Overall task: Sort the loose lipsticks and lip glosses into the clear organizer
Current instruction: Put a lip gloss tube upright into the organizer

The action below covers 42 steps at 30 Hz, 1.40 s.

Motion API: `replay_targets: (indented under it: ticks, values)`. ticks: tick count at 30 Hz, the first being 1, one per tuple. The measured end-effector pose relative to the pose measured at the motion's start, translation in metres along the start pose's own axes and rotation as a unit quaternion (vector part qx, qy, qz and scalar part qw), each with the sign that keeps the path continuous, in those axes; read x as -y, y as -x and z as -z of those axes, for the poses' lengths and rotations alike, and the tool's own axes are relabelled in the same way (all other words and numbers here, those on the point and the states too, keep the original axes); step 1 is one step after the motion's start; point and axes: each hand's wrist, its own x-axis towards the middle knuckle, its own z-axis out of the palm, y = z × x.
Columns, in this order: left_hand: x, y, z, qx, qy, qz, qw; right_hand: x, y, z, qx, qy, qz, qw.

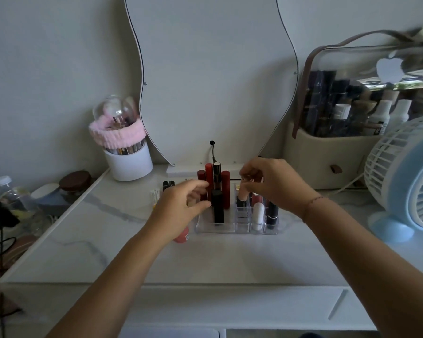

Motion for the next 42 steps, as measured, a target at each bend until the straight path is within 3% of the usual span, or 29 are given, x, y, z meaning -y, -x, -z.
replay_targets:
  ticks: [4,7,12,16,21,29,38,42]
  values:
    - [0.019,0.021,0.023,-0.119,0.013,-0.015,0.993,-0.006,-0.006,-0.014,0.046,0.083,-0.012,0.995]
    - [0.041,0.037,0.034,-0.178,0.010,0.044,0.983,-0.008,-0.006,-0.018,0.055,0.116,-0.013,0.992]
    - [0.063,0.049,0.031,-0.168,0.010,0.115,0.979,-0.006,-0.007,-0.021,0.058,0.127,-0.010,0.990]
    - [0.065,0.053,0.027,-0.181,0.019,0.121,0.976,-0.006,-0.006,-0.021,0.067,0.122,-0.004,0.990]
    - [0.068,0.053,0.028,-0.184,0.028,0.132,0.974,0.009,-0.007,-0.016,0.004,0.049,0.017,0.999]
    - [0.074,0.055,0.030,-0.172,0.029,0.163,0.971,0.030,-0.015,-0.032,0.077,0.074,0.047,0.993]
    - [0.078,0.053,0.029,-0.170,0.031,0.191,0.966,0.023,-0.017,-0.028,0.065,0.063,0.043,0.995]
    - [0.078,0.053,0.029,-0.166,0.031,0.185,0.968,0.022,-0.019,-0.015,0.043,0.004,0.026,0.999]
